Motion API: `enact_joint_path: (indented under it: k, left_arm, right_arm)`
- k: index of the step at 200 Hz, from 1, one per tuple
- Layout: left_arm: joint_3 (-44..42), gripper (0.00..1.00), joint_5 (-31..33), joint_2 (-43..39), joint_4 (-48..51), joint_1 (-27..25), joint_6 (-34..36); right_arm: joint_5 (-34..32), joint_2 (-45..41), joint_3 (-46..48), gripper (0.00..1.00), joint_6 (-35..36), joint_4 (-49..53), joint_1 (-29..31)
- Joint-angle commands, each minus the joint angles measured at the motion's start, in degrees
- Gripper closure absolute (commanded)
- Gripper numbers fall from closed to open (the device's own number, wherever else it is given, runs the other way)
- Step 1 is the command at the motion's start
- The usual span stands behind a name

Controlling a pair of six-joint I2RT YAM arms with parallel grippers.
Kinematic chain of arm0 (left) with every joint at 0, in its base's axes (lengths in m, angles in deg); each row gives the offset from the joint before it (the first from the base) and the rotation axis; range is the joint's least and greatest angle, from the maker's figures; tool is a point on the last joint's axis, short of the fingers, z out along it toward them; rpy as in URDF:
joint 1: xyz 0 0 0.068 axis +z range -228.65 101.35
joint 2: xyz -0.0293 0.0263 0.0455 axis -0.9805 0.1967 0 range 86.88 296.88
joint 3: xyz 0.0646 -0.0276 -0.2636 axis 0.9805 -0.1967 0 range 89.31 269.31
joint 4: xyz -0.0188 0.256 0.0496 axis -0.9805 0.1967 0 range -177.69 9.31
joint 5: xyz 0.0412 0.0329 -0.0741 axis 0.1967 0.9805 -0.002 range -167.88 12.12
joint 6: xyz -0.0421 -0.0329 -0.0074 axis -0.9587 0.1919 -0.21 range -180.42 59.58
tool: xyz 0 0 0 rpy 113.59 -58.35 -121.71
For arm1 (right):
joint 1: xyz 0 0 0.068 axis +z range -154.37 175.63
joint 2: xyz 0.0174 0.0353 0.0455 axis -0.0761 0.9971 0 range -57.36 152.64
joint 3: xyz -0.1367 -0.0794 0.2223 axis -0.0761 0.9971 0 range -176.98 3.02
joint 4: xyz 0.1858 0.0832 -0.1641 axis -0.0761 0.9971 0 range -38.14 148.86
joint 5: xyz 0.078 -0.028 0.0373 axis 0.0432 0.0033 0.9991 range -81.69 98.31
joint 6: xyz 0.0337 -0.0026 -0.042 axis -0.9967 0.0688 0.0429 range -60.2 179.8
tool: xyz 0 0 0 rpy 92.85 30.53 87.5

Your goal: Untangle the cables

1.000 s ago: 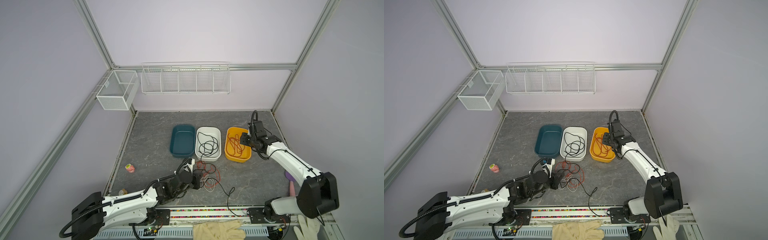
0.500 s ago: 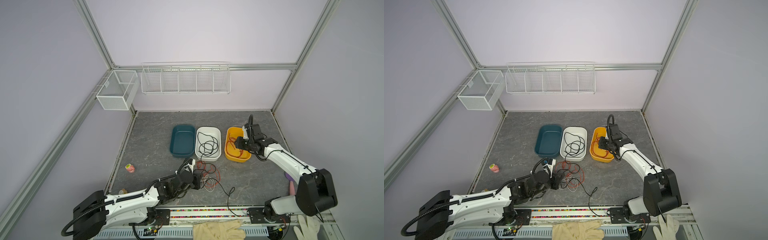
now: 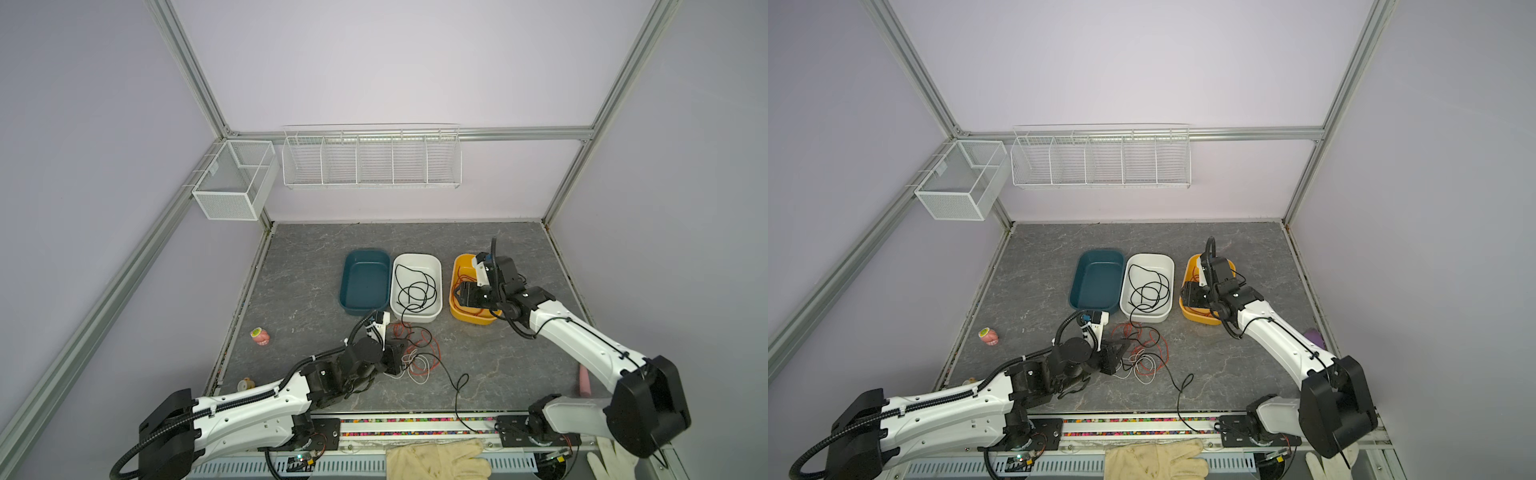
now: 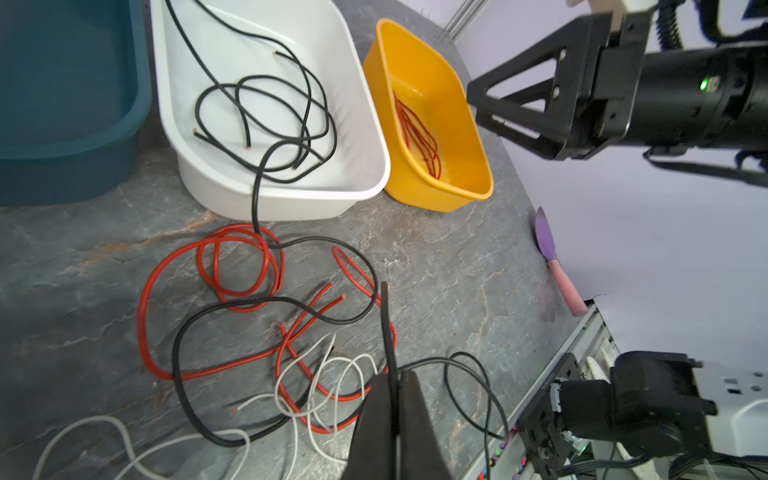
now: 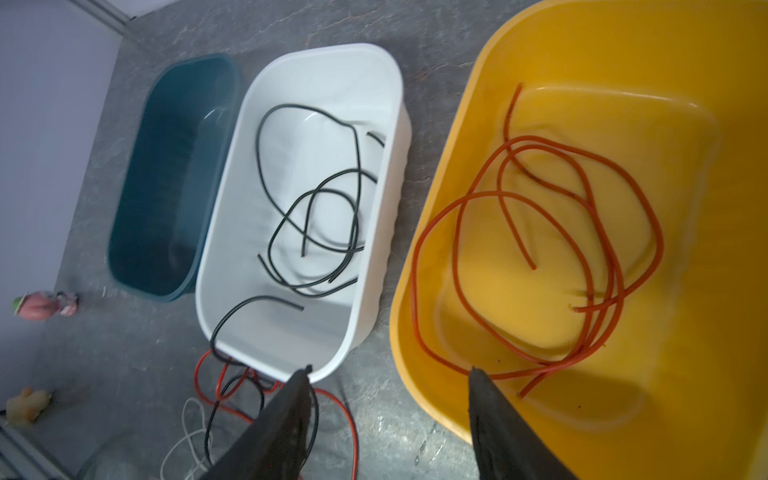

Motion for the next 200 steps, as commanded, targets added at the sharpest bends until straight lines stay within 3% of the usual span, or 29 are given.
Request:
enact_joint_path:
  k: [1,54,104,134,161,165,171,200]
  left_arm:
    - [3.7,1.00,1.1,-2.9,3.7,0.2,1.4]
    - [14.5,1.00,2.9,-7.6,13.3,0.2,6.1]
    - [27.7,1.00,5.9,-5.2,23.0,0.1,13.5]
    - [36.5,1.00,6.5,-2.3,28.0,0.7,19.6]
    - [45.0,1.00,7.4,1.1,32.0,1.1,25.4]
    - [46.2,1.00,7.6,1.8,32.6,1.3,26.3]
    - [47.7,1.00,8.0,2.6,33.3,1.6,27.5]
    - [54.3,1.00,3.5,6.8,35.0,6.2,30.3]
  right_arm:
    - [1.1,-4.5,3.6,0.35,0.5,0.7,2.2]
    - [0.4,-19.8,11.2,0.30,-2.3,2.3,5.3]
    - [-2.7,-30.7,12.8,0.25,-0.9,9.5,6.0]
    - [-4.2,-35.2,10.8,0.12,0.5,16.4,6.0]
    - [-5.8,-39.1,8.2,0.07,1.1,23.1,6.0]
    - [-6.0,-39.8,7.9,0.00,0.8,23.8,6.1]
    - [-5.9,-40.9,7.6,0.11,0.4,24.4,6.0]
    - [-6.9,-44.2,3.2,0.12,-0.5,30.8,6.1]
